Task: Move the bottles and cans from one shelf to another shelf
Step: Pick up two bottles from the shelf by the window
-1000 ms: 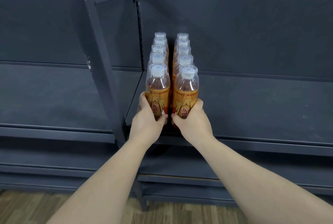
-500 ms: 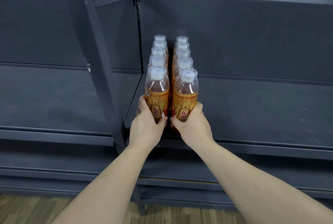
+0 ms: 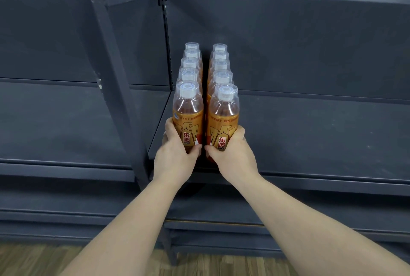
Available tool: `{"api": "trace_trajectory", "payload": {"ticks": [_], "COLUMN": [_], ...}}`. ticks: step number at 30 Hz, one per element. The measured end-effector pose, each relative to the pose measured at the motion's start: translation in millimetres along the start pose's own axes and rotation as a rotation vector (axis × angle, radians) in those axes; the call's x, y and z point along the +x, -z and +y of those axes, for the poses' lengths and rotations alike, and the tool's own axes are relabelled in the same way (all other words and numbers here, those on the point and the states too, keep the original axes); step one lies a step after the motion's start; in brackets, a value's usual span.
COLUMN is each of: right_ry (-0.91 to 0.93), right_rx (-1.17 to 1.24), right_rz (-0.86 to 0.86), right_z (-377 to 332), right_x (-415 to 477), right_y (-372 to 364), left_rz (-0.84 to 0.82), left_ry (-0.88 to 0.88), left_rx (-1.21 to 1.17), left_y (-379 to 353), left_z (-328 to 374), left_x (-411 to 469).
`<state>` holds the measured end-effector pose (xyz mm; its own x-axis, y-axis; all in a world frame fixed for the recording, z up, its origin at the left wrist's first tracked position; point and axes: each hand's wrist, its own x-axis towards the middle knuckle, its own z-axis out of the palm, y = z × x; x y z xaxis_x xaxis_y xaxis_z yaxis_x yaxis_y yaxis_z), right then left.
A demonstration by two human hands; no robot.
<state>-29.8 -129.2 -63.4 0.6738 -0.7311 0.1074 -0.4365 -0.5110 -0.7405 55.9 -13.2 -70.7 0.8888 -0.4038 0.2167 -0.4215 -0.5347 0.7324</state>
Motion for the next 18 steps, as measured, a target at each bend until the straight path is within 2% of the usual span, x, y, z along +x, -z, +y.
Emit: {"api": "trace_trajectory", "payload": {"ticks": [18], "right_ry": [-0.037], "right_rx": [0.018], "right_rz": [0.004], "right_z": [-3.1], "right_x": [-5.7], "right_y": [-1.3], "left_rz": [-0.018], "left_ry": [0.043], "left_rx": [-0.018], "left_y": [-2.2], "left_z": [3.1], "left_x": [-2.3]}}
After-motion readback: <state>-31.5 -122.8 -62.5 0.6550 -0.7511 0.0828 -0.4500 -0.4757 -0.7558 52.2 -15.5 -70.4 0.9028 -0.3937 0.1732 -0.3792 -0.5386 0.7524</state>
